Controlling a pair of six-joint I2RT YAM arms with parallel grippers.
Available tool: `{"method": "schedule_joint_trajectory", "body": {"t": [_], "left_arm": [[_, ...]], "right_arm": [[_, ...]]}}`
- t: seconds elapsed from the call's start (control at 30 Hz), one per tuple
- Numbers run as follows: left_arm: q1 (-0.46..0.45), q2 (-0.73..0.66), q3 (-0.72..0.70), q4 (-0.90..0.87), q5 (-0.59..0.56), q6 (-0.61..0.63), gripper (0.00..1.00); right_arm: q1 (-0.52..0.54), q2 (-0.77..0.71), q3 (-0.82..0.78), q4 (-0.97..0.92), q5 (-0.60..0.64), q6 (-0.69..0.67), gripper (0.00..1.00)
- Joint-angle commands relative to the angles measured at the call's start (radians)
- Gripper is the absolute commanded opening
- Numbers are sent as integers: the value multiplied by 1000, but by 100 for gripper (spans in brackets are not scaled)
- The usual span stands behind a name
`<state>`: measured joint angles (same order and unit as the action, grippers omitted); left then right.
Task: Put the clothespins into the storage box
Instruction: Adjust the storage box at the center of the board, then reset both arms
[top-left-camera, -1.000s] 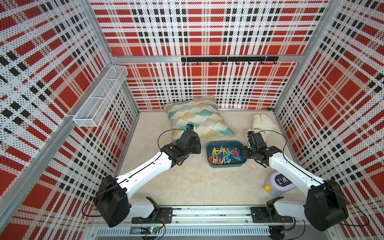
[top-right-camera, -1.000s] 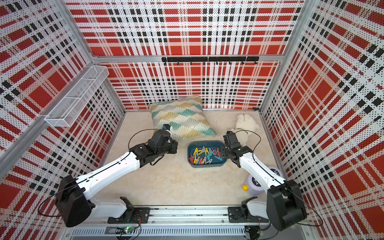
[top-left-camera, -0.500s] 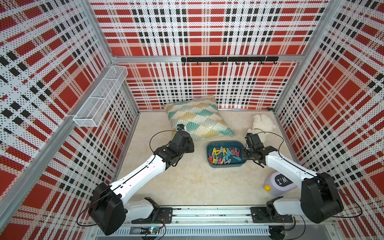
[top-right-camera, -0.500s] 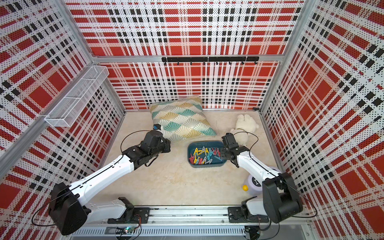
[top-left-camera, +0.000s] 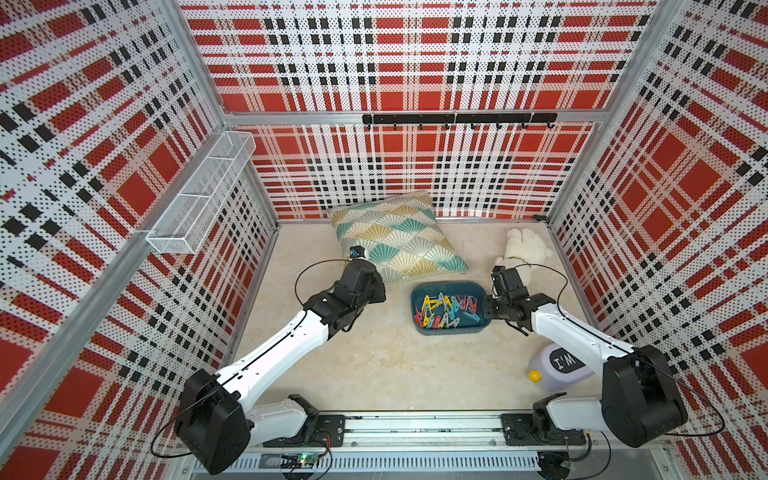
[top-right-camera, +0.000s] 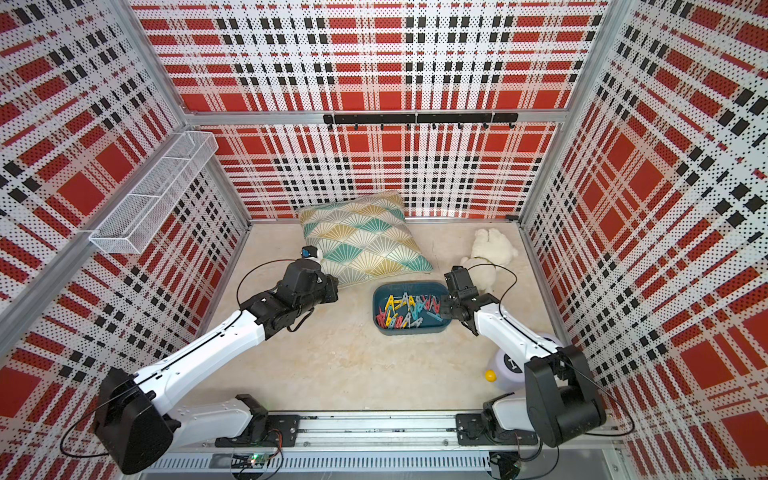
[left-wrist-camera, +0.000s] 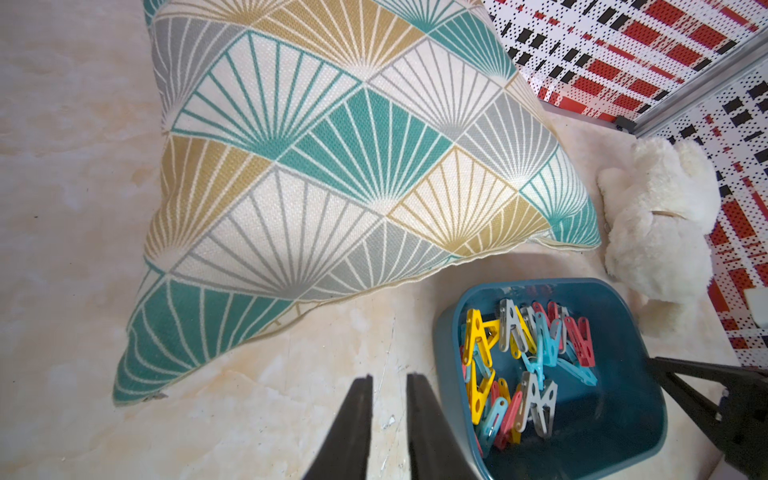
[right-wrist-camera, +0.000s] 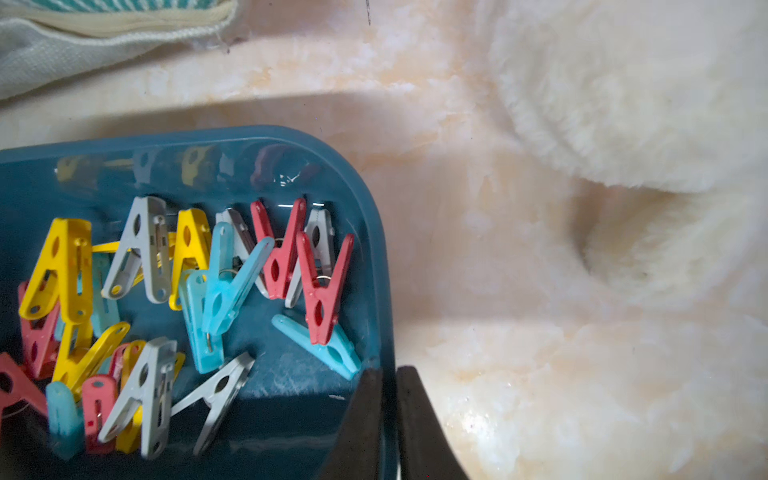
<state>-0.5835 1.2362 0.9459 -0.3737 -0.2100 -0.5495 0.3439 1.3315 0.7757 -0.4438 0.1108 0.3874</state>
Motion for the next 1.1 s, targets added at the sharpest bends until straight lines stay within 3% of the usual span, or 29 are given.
{"method": "schedule_joint_trajectory", "body": {"t": [0.0,0.2,0.23,0.27,0.37,0.4,0.43,0.47,0.6,0.67,0.73,0.87,1.07], "left_arm": [[13,3,9,16,-5,3,22],[101,-33,0,61,-53,-20,23],[126,-48,-10,77,-85,-29,23],[149,-65,-23,99,-124,-34,25],[246,-116,-80,190,-198,-81,35],[280,-126,-102,220,-215,-102,52],[317,-136,-130,255,-232,-124,95],[370,-141,-151,283,-235,-135,99],[470,-125,-216,405,-275,-80,99],[514,-119,-272,517,-279,15,99],[534,-127,-337,644,-294,108,99],[518,-134,-507,964,-290,385,99],[526,-41,-617,1125,-263,452,99]], "right_arm": [[14,-51,-7,-7,-27,14,19],[9,-96,39,-2,68,8,58],[4,-101,45,23,80,3,86],[-4,-101,50,45,112,1,100],[-40,-92,45,120,201,0,100],[-48,-95,32,157,239,-1,100],[-56,-101,11,208,291,-5,100],[-64,-110,-20,271,358,-9,100],[-105,-142,-210,633,492,-114,100],[-145,-139,-349,916,444,-228,100],[-202,-105,-424,1092,355,-258,100],[-243,27,-430,1241,334,-270,100],[-252,116,-453,1416,288,-298,100]]}}
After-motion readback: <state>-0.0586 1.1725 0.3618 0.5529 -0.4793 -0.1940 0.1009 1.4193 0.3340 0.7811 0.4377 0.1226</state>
